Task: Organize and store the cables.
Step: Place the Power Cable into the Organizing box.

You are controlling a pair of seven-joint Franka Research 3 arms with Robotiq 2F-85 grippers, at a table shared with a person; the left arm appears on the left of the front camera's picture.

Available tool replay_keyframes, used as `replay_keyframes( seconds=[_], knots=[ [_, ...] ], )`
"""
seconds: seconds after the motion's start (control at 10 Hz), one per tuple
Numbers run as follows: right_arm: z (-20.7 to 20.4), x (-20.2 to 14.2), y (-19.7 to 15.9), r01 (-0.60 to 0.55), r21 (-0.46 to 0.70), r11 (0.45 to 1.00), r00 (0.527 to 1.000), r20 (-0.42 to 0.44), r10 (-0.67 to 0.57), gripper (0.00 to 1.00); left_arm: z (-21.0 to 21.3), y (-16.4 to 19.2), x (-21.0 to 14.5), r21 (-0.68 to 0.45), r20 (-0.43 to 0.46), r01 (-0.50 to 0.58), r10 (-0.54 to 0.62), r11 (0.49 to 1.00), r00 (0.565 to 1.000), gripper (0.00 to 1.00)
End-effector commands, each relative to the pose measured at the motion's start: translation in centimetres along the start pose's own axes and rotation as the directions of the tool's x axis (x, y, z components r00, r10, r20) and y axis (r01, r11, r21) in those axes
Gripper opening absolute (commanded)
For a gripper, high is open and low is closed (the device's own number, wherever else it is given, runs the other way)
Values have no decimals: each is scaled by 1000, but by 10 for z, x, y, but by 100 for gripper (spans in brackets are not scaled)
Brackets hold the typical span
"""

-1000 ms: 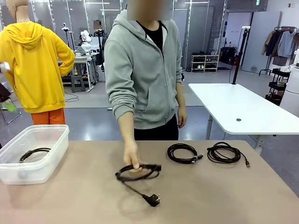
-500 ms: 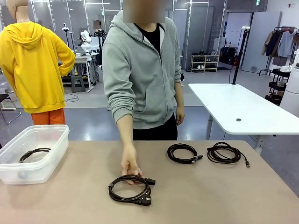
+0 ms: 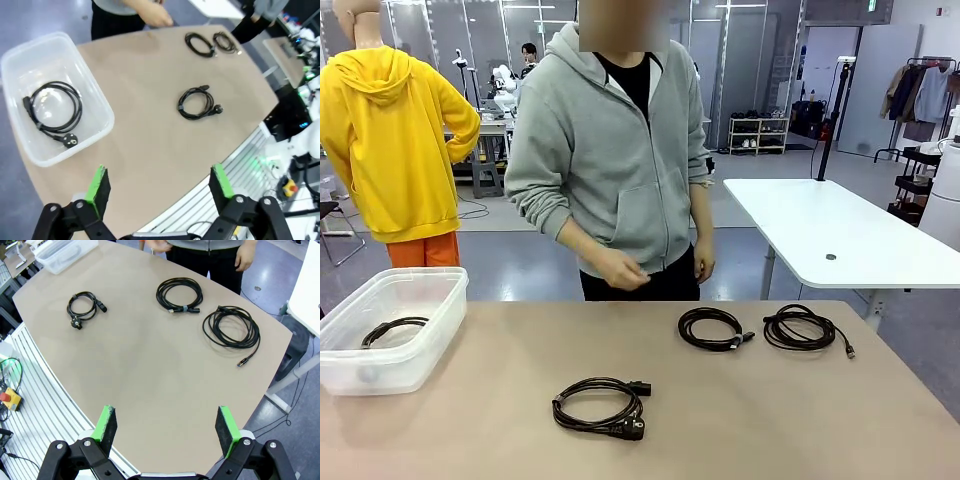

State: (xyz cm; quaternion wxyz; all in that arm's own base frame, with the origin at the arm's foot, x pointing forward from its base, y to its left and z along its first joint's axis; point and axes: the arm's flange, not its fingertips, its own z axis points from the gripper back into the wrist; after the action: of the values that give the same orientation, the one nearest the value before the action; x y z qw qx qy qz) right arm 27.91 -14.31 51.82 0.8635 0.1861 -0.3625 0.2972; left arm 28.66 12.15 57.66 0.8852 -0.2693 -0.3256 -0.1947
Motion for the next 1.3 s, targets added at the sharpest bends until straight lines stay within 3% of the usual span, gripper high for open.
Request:
replay_keyframes(
  seconds=[0.0, 0.7, 0.9, 1.2],
  knots=[
    [2, 0, -1, -15, 9, 1000, 1000, 7, 15, 100, -4, 3, -1, -5, -7, -10, 9, 1000, 1000, 100],
    [2, 0, -1, -15, 9, 1000, 1000, 7, 15, 100, -3, 2, -1, -10, -4, -4, 4, 1000, 1000, 100],
    [2, 0, -1, -15, 9, 1000, 1000, 7, 15, 100, -42, -32, 28, -40, -107, 205, -208, 978, 972, 100],
    [2, 0, -1, -15, 9, 1000, 1000, 7, 15, 100, -107, -94, 35, -43, -187, 272, -275, 961, 943, 100]
  ],
)
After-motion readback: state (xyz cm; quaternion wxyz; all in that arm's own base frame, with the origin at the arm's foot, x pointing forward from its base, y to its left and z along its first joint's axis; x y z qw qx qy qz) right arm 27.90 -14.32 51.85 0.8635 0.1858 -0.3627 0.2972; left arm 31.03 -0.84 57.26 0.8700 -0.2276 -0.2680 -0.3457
